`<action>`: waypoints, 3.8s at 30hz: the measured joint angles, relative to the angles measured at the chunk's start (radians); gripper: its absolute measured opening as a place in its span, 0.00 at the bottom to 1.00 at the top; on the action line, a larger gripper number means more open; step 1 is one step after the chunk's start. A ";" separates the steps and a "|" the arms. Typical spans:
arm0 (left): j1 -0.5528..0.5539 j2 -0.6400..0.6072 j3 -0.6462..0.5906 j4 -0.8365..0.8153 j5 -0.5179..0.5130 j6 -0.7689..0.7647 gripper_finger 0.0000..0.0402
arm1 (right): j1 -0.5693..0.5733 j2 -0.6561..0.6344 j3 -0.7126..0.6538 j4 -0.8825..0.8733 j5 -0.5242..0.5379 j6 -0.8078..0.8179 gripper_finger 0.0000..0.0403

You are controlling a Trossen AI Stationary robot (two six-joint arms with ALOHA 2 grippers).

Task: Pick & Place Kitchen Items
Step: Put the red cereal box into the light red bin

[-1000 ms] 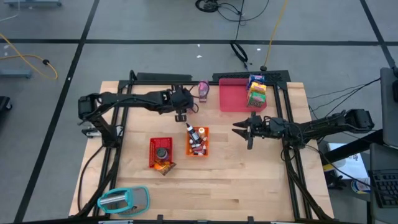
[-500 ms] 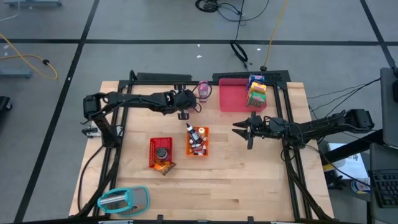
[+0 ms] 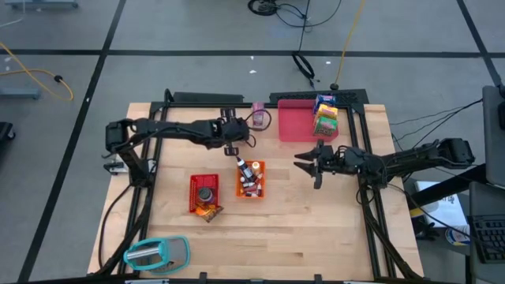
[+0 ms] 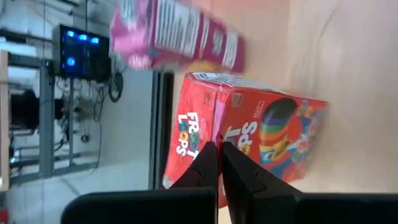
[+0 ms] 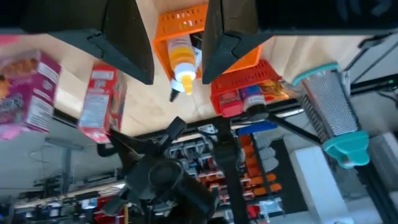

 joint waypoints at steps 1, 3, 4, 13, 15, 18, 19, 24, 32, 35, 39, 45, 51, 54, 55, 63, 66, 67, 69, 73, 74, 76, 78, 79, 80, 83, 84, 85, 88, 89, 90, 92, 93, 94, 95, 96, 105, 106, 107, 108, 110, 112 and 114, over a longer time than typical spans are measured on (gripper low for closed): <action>-0.005 -0.005 0.009 0.000 0.007 0.000 0.00 | -0.003 0.000 0.012 -0.012 -0.016 -0.004 0.32; -0.019 -0.014 0.031 -0.003 0.010 0.000 0.00 | -0.009 0.000 0.044 -0.042 -0.021 -0.011 0.32; -0.025 -0.016 0.045 0.004 0.009 -0.003 0.00 | -0.014 0.000 0.061 -0.067 -0.021 -0.018 0.32; -0.110 -0.042 0.163 -0.054 0.004 -0.021 0.00 | -0.049 0.056 0.139 -0.159 -0.019 -0.030 0.32; -0.135 -0.042 0.194 -0.039 0.001 -0.002 0.00 | -0.059 0.085 0.159 -0.162 -0.020 -0.030 0.32; -0.175 -0.043 0.237 -0.046 0.001 0.004 0.00 | -0.075 0.139 0.195 -0.167 -0.021 -0.032 0.32; -0.188 -0.043 0.252 -0.046 0.002 0.005 0.00 | -0.080 0.159 0.211 -0.167 -0.021 -0.032 0.32; -0.241 -0.044 0.294 -0.044 0.000 0.022 0.00 | -0.095 0.244 0.281 -0.173 -0.057 -0.073 0.33; -0.295 -0.044 0.297 -0.044 -0.056 0.031 0.00 | -0.093 0.313 0.354 -0.192 -0.093 -0.113 0.45; -0.304 -0.044 0.297 -0.044 -0.060 0.034 0.00 | -0.100 0.322 0.357 -0.196 -0.098 -0.115 0.52; -0.305 -0.044 0.297 -0.045 -0.069 0.032 0.00 | -0.100 0.318 0.357 -0.201 -0.098 -0.114 0.58; -0.305 -0.044 0.297 -0.051 -0.076 0.022 0.00 | -0.101 0.286 0.358 -0.218 -0.041 -0.149 0.62; -0.305 -0.044 0.297 -0.050 -0.076 0.004 0.00 | -0.101 0.294 0.358 -0.185 -0.018 -0.132 0.62; -0.306 -0.044 0.297 -0.038 -0.076 0.000 0.00 | -0.106 0.310 0.357 -0.186 -0.020 -0.131 0.62; -0.307 -0.044 0.297 -0.034 -0.076 0.000 0.00 | -0.107 0.318 0.357 -0.167 -0.020 -0.124 0.62; -0.309 -0.044 0.297 -0.014 -0.063 -0.015 0.00 | -0.112 0.376 0.372 -0.078 -0.020 -0.109 0.62; -0.311 -0.044 0.297 -0.005 -0.026 -0.033 0.00 | -0.112 0.404 0.401 -0.073 -0.021 -0.109 0.62; -0.314 -0.044 0.297 -0.002 -0.022 -0.035 0.00 | -0.112 0.411 0.408 -0.074 -0.022 -0.109 0.61; -0.318 -0.043 0.297 -0.001 -0.022 -0.035 0.00 | -0.112 0.426 0.426 -0.075 -0.025 -0.109 0.58; -0.318 -0.043 0.297 -0.004 -0.017 -0.051 0.00 | -0.112 0.434 0.433 -0.076 -0.022 -0.111 0.46; -0.318 -0.043 0.297 -0.009 -0.017 -0.053 0.00 | -0.112 0.434 0.433 -0.076 -0.023 -0.113 0.42; -0.318 -0.043 0.297 -0.016 -0.015 -0.055 0.00 | -0.111 0.434 0.433 -0.076 -0.025 -0.114 0.33; -0.318 -0.043 0.294 -0.016 -0.014 -0.070 0.00 | -0.111 0.429 0.433 -0.083 -0.027 -0.116 0.28; -0.318 -0.043 0.293 -0.015 -0.014 -0.080 0.00 | -0.111 0.427 0.433 -0.088 -0.026 -0.119 0.28; -0.318 -0.043 0.293 -0.017 -0.013 -0.088 0.00 | -0.111 0.426 0.433 -0.091 -0.025 -0.124 0.28; -0.318 -0.042 0.291 -0.026 -0.017 -0.102 0.00 | -0.111 0.416 0.433 -0.120 -0.026 -0.131 0.28; -0.318 -0.041 0.291 -0.029 -0.028 -0.102 0.01 | -0.111 0.408 0.433 -0.133 -0.024 -0.132 0.28; -0.320 -0.041 0.291 -0.027 -0.050 -0.103 0.01 | -0.112 0.405 0.433 -0.135 -0.019 -0.132 0.28; -0.320 -0.043 0.290 -0.057 -0.157 -0.116 0.05 | -0.120 0.376 0.429 -0.184 -0.009 -0.133 0.28; -0.319 -0.046 0.289 -0.064 -0.179 -0.119 0.06 | -0.123 0.366 0.429 -0.191 -0.007 -0.134 0.28; -0.317 -0.052 0.289 -0.072 -0.199 -0.125 0.07 | -0.128 0.355 0.432 -0.202 -0.001 -0.136 0.28; -0.316 -0.063 0.289 -0.110 -0.234 -0.147 0.10 | -0.139 0.324 0.432 -0.249 0.005 -0.137 0.28; -0.314 -0.068 0.290 -0.106 -0.240 -0.164 0.11 | -0.142 0.314 0.432 -0.260 0.013 -0.140 0.28; -0.312 -0.079 0.291 -0.120 -0.241 -0.181 0.12 | -0.146 0.304 0.432 -0.271 0.015 -0.145 0.28; -0.312 -0.088 0.289 -0.150 -0.236 -0.197 0.13 | -0.151 0.294 0.432 -0.287 0.016 -0.149 0.28; -0.311 -0.093 0.289 -0.164 -0.234 -0.217 0.14 | -0.156 0.285 0.430 -0.297 0.016 -0.153 0.28; -0.347 -0.135 0.290 -0.307 -0.122 -0.390 0.16 | -0.255 0.264 0.428 -0.300 0.018 -0.185 0.28; -0.353 -0.135 0.290 -0.320 -0.112 -0.403 0.16 | -0.273 0.264 0.426 -0.300 0.017 -0.185 0.28; -0.360 -0.135 0.290 -0.338 -0.103 -0.413 0.16 | -0.294 0.264 0.424 -0.301 0.018 -0.185 0.28; -0.368 -0.135 0.290 -0.347 -0.100 -0.422 0.16 | -0.318 0.264 0.421 -0.299 0.018 -0.184 0.28; -0.385 -0.135 0.290 -0.351 -0.085 -0.439 0.16 | -0.360 0.265 0.417 -0.296 0.039 -0.173 0.28; -0.402 -0.135 0.290 -0.357 -0.070 -0.457 0.16 | -0.403 0.274 0.417 -0.282 0.041 -0.168 0.28; -0.417 -0.135 0.289 -0.353 -0.066 -0.475 0.16 | -0.441 0.290 0.417 -0.258 0.037 -0.156 0.28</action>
